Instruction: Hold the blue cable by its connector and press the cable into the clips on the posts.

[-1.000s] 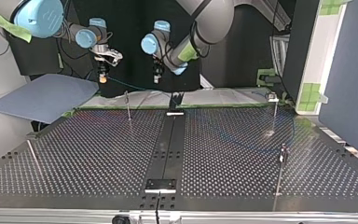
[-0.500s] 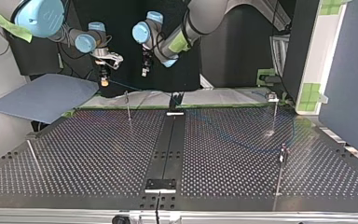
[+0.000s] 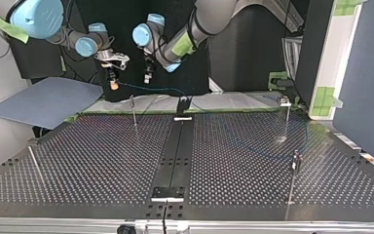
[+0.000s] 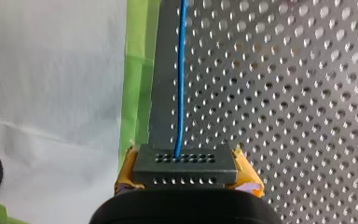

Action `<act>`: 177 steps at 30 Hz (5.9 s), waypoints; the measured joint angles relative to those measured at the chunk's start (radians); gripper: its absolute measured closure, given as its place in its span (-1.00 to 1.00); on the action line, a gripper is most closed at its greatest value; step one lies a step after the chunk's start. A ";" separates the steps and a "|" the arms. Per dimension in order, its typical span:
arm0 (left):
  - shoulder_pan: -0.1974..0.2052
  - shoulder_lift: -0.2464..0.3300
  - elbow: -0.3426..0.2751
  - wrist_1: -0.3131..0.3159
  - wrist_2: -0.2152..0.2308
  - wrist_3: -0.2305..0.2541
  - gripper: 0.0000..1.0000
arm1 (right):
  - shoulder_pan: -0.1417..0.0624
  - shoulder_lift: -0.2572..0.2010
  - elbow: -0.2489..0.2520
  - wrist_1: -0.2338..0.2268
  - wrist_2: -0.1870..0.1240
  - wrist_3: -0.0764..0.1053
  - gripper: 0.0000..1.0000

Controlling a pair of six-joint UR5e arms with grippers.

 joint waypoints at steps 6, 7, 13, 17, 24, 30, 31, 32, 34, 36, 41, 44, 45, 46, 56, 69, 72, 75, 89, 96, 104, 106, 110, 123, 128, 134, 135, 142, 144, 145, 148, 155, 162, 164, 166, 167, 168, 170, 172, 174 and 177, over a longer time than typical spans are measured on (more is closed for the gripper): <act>-0.004 0.000 0.010 -0.013 -0.030 -0.010 -0.98 | -0.006 -0.008 0.001 0.014 -0.065 -0.010 1.00; -0.006 0.000 0.011 -0.015 -0.029 -0.013 -0.98 | -0.007 -0.009 0.001 0.014 -0.075 -0.011 1.00; -0.015 0.000 0.012 -0.021 -0.022 -0.040 -0.98 | -0.010 -0.012 0.005 0.015 -0.131 -0.013 1.00; -0.016 -0.002 0.012 -0.019 -0.022 -0.068 -0.98 | -0.010 -0.013 0.006 0.015 -0.148 -0.014 1.00; 0.010 -0.009 0.016 -0.012 -0.019 -0.081 -0.98 | -0.009 -0.013 0.007 0.014 -0.149 -0.014 1.00; 0.034 -0.045 0.045 -0.039 0.003 -0.082 -0.98 | -0.007 -0.013 0.007 0.015 -0.144 -0.013 1.00; 0.038 -0.055 0.055 -0.049 0.004 -0.082 -0.98 | -0.007 -0.013 0.007 0.015 -0.142 -0.013 1.00; 0.041 -0.063 0.063 -0.054 0.003 -0.083 -0.98 | -0.006 -0.013 0.007 0.015 -0.141 -0.013 1.00; 0.049 -0.082 0.081 -0.056 -0.004 -0.086 -0.98 | -0.005 -0.013 0.007 0.015 -0.138 -0.013 1.00; 0.056 -0.097 0.098 -0.049 -0.011 -0.087 -0.98 | -0.004 -0.013 0.007 0.016 -0.136 -0.013 1.00; 0.077 -0.115 0.150 -0.029 -0.015 -0.087 -0.98 | -0.002 -0.013 0.007 0.018 -0.134 -0.013 1.00; 0.089 -0.117 0.169 -0.023 -0.003 -0.086 -0.98 | 0.000 -0.012 0.007 0.018 -0.134 -0.013 1.00; 0.093 -0.117 0.174 -0.022 0.003 -0.087 -0.98 | 0.001 -0.012 0.007 0.018 -0.133 -0.013 1.00; 0.098 -0.118 0.178 -0.021 0.012 -0.087 -0.98 | 0.001 -0.012 0.007 0.018 -0.133 -0.013 1.00; 0.130 -0.118 0.193 -0.048 0.061 -0.087 -0.07 | 0.004 -0.012 0.007 0.018 -0.127 -0.012 1.00; 0.128 -0.117 0.157 -0.014 0.036 -0.019 1.00 | -0.004 -0.012 0.007 0.018 -0.105 -0.005 1.00; 0.122 -0.117 0.157 -0.016 0.015 -0.012 1.00 | -0.006 -0.012 0.006 0.018 -0.102 -0.004 1.00; 0.115 -0.116 0.157 -0.018 -0.006 -0.009 1.00 | -0.008 -0.012 0.006 0.018 -0.101 -0.004 1.00; 0.003 -0.060 0.164 -0.069 -0.135 -0.013 1.00 | -0.047 -0.069 0.048 -0.003 -0.096 0.026 1.00; -0.016 -0.058 0.182 -0.050 -0.135 0.004 1.00 | -0.069 -0.093 0.052 -0.040 -0.093 0.092 1.00; 0.000 -0.060 0.224 -0.045 -0.106 0.007 1.00 | -0.083 -0.094 0.047 -0.097 -0.087 0.169 1.00; 0.007 -0.064 0.233 -0.041 -0.099 0.007 1.00 | -0.083 -0.094 0.043 -0.100 -0.087 0.190 1.00; 0.019 -0.082 0.262 -0.051 -0.087 0.007 1.00 | -0.085 -0.094 0.036 -0.098 -0.087 0.228 1.00; 0.045 -0.106 0.323 -0.071 -0.060 0.007 1.00 | -0.111 -0.094 0.021 -0.097 -0.087 0.307 1.00; 0.048 -0.139 0.356 -0.099 -0.052 0.007 1.00 | -0.119 -0.093 0.019 -0.098 -0.086 0.317 1.00; 0.047 -0.156 0.360 -0.110 -0.048 -0.004 1.00 | -0.122 -0.093 0.018 -0.099 -0.087 0.315 1.00; 0.047 -0.157 0.360 -0.110 -0.048 -0.005 1.00 | -0.122 -0.093 0.017 -0.099 -0.087 0.314 1.00; 0.052 -0.157 0.359 -0.110 -0.044 -0.013 1.00 | -0.124 -0.093 0.016 -0.100 -0.081 0.315 1.00; 0.053 -0.158 0.359 -0.108 -0.042 -0.014 1.00 | -0.124 -0.093 0.015 -0.100 -0.079 0.314 1.00; 0.054 -0.158 0.359 -0.106 -0.041 -0.015 1.00 | -0.124 -0.093 0.015 -0.100 -0.079 0.314 1.00; 0.058 -0.158 0.359 -0.102 -0.037 -0.016 1.00 | -0.125 -0.093 0.014 -0.099 -0.078 0.313 1.00; 0.067 -0.159 0.356 -0.094 -0.019 -0.018 1.00 | -0.121 -0.092 0.014 -0.099 -0.078 0.311 1.00; 0.090 -0.162 0.354 -0.086 0.003 -0.018 1.00 | -0.115 -0.092 0.014 -0.097 -0.077 0.306 1.00; 0.097 -0.162 0.349 -0.086 0.010 -0.018 1.00 | -0.113 -0.092 0.014 -0.097 -0.077 0.305 1.00; 0.103 -0.162 0.346 -0.086 0.015 -0.018 1.00 | -0.113 -0.091 0.014 -0.098 -0.077 0.305 1.00; 0.106 -0.162 0.345 -0.086 0.016 -0.018 1.00 | -0.113 -0.091 0.014 -0.099 -0.076 0.305 1.00; 0.108 -0.162 0.344 -0.087 0.016 -0.018 1.00 | -0.112 -0.090 0.014 -0.099 -0.075 0.304 1.00; 0.112 -0.162 0.341 -0.091 0.018 -0.018 1.00 | -0.112 -0.088 0.014 -0.099 -0.070 0.303 1.00; 0.113 -0.162 0.342 -0.093 0.019 -0.018 1.00 | -0.112 -0.087 0.014 -0.099 -0.064 0.302 1.00; 0.116 -0.162 0.343 -0.094 0.020 -0.019 1.00 | -0.112 -0.086 0.014 -0.099 -0.060 0.301 1.00; 0.121 -0.162 0.344 -0.094 0.028 -0.026 1.00 | -0.112 -0.084 0.014 -0.100 -0.058 0.301 1.00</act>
